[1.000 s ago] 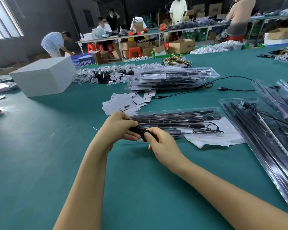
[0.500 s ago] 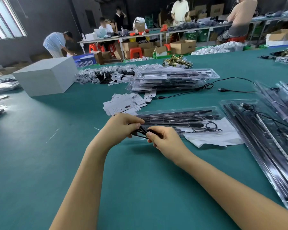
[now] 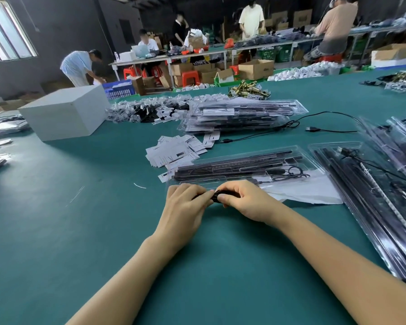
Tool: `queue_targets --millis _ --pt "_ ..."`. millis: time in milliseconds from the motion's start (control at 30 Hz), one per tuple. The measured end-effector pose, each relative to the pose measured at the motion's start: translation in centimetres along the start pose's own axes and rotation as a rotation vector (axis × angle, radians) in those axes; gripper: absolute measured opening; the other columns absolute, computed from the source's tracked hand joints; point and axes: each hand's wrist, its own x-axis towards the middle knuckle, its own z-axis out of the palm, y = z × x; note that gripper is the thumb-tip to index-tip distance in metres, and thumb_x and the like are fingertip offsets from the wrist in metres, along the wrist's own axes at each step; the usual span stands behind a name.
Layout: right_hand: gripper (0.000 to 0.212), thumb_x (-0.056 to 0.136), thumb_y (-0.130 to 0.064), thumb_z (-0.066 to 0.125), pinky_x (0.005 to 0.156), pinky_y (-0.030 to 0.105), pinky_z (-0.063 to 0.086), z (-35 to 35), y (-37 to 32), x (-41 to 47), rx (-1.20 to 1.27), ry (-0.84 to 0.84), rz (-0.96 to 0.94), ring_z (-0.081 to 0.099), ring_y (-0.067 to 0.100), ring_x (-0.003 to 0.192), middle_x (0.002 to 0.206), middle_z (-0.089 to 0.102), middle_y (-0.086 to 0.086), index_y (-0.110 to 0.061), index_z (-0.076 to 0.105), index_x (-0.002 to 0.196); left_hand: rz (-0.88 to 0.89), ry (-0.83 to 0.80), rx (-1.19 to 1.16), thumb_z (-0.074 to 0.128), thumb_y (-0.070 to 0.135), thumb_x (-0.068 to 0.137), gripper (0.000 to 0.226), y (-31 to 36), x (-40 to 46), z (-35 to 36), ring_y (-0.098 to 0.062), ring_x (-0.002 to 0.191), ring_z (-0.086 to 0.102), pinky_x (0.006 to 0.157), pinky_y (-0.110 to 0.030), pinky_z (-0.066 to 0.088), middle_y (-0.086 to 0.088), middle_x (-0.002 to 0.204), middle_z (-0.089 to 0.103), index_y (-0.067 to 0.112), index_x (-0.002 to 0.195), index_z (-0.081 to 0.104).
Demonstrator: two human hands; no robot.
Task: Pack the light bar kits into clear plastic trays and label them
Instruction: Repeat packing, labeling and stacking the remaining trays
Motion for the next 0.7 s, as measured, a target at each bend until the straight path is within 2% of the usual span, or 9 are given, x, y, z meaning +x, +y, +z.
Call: queue_targets --millis 133,200,300,433,600,700 --pt "0.016 0.098 -0.019 0.053 0.075 0.023 0.042 0.1 0.0 0.0 0.019 -0.002 0.035 0.054 0.007 0.077 0.083 0.064 -0.001 -0.014 0.067 0.103 -0.037 -0.047 0.006 0.066 0.015 0.082 0.017 0.5 -0.1 0.0 -0.026 0.064 0.063 0.060 -0.041 0.049 -0.002 0.081 0.070 0.010 0.096 0.075" --pt "0.016 0.098 -0.018 0.053 0.069 0.019 0.040 0.0 0.0 0.0 0.061 0.004 0.054 0.052 0.006 0.074 0.082 0.063 -0.001 -0.014 0.067 0.102 -0.080 -0.075 -0.005 0.065 0.017 0.082 0.018 0.7 -0.2 -0.1 -0.025 0.068 0.064 0.062 -0.043 0.049 0.001 0.084 0.072 0.012 0.097 0.075" --pt "0.015 0.097 -0.018 0.054 0.056 0.011 0.035 0.0 -0.1 -0.1 0.104 -0.005 0.068 0.048 0.002 0.064 0.076 0.059 -0.001 -0.013 0.067 0.100 -0.225 -0.098 -0.182 0.067 0.016 0.083 0.016 1.0 -0.1 -0.2 -0.027 0.075 0.066 0.068 -0.045 0.046 0.003 0.086 0.073 0.016 0.097 0.076" --pt "0.014 0.097 -0.019 0.054 0.058 0.013 0.035 0.2 -0.2 -0.1 0.044 -0.008 0.053 0.046 0.003 0.062 0.075 0.059 -0.002 -0.014 0.067 0.098 -0.293 -0.109 -0.274 0.070 0.010 0.085 0.012 1.0 0.0 0.1 -0.028 0.077 0.063 0.071 -0.050 0.046 -0.001 0.080 0.072 0.013 0.095 0.076" --pt "0.015 0.098 -0.015 0.052 0.048 0.007 0.031 0.3 0.0 0.0 0.127 0.020 0.057 0.043 -0.005 0.048 0.066 0.056 -0.008 -0.012 0.066 0.099 -0.395 -0.100 -0.291 0.062 0.012 0.091 0.010 1.6 -0.3 0.6 -0.024 0.087 0.058 0.085 -0.040 0.040 0.000 0.089 0.067 0.013 0.098 0.070" --pt "0.016 0.098 -0.014 0.050 0.047 0.009 0.031 0.3 0.4 0.1 0.182 0.020 0.071 0.043 -0.005 0.047 0.059 0.054 -0.015 -0.012 0.066 0.099 -0.483 -0.113 -0.399 0.057 0.011 0.093 0.009 1.9 0.0 0.6 -0.019 0.087 0.058 0.082 -0.036 0.044 0.003 0.091 0.066 0.014 0.096 0.066"
